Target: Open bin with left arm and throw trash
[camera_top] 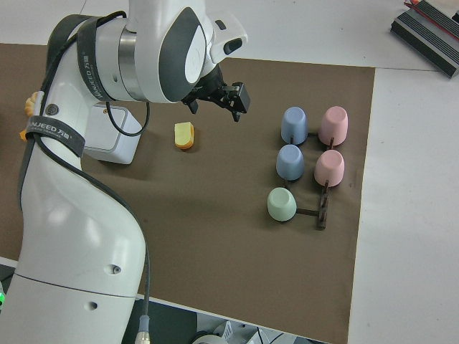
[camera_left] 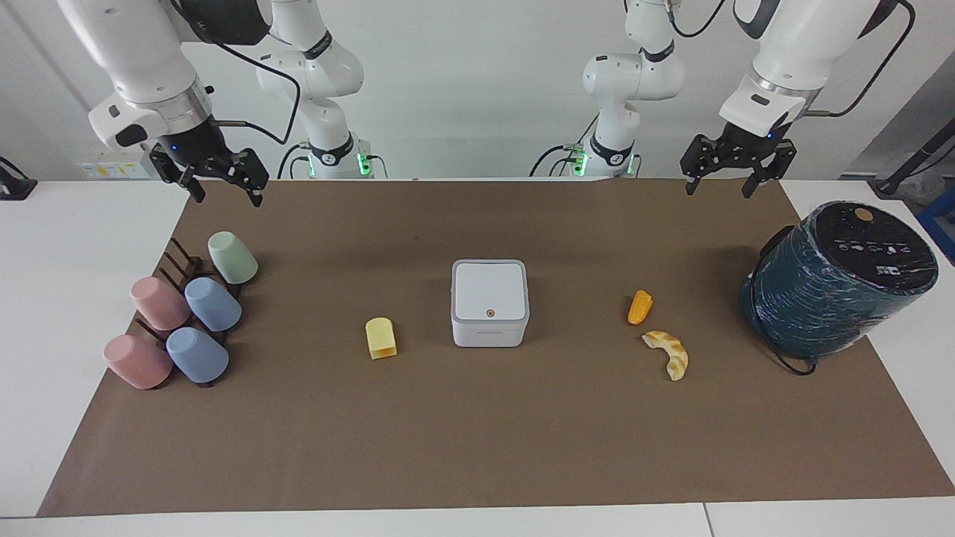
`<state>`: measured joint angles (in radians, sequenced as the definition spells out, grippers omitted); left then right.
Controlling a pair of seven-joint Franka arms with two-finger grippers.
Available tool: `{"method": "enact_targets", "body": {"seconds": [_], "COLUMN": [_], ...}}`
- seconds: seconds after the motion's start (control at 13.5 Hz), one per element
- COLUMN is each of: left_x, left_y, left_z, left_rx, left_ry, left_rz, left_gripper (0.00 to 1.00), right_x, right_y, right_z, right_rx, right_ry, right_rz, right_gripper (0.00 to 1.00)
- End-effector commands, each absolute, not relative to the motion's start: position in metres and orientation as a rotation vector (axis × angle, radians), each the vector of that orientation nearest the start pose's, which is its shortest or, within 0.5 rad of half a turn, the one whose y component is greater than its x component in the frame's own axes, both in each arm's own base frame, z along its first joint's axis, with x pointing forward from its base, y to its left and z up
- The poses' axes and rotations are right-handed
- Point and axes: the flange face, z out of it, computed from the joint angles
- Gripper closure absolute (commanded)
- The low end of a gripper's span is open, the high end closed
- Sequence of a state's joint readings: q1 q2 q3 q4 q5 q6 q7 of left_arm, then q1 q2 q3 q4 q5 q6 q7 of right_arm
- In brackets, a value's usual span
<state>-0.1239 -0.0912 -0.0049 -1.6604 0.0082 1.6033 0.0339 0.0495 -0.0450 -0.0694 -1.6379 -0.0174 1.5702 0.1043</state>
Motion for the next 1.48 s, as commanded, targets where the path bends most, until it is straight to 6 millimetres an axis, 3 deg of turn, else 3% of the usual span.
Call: {"method": "enact_targets", "body": {"seconds": [0.0,0.22,0.96,1.26,1.4], "left_x": [0.517,0.518,0.519,0.521,0.522], "left_y": [-0.067,-0.067,-0.065,-0.079,-0.109], "left_z": [0.635,0.635,0.635,0.635,0.630], "left_rx": [-3.133,-3.133,-3.134,-3.138,-3.147], "left_ry": [0.258,0.253,0.248,0.212,0.181], "left_rz": [-0.084,-0.089,-0.091,-0.132,-0.165], "left_gripper": [0.00,0.00,0.00,0.00,0.00], "right_x": [0.536,0.528,0.527,0.526,0.526], "right_y": [-0.045,-0.046,-0.034,-0.030,-0.031], "right_z": [0.638,0.643,0.640,0.639,0.640], "right_rx": [-3.173,-3.180,-3.184,-3.184,-3.185], "right_ry": [0.225,0.237,0.186,0.176,0.176], "right_rz": [-0.028,0.000,0.017,0.024,0.022], "right_gripper": [0.00,0.00,0.00,0.00,0.00]}}
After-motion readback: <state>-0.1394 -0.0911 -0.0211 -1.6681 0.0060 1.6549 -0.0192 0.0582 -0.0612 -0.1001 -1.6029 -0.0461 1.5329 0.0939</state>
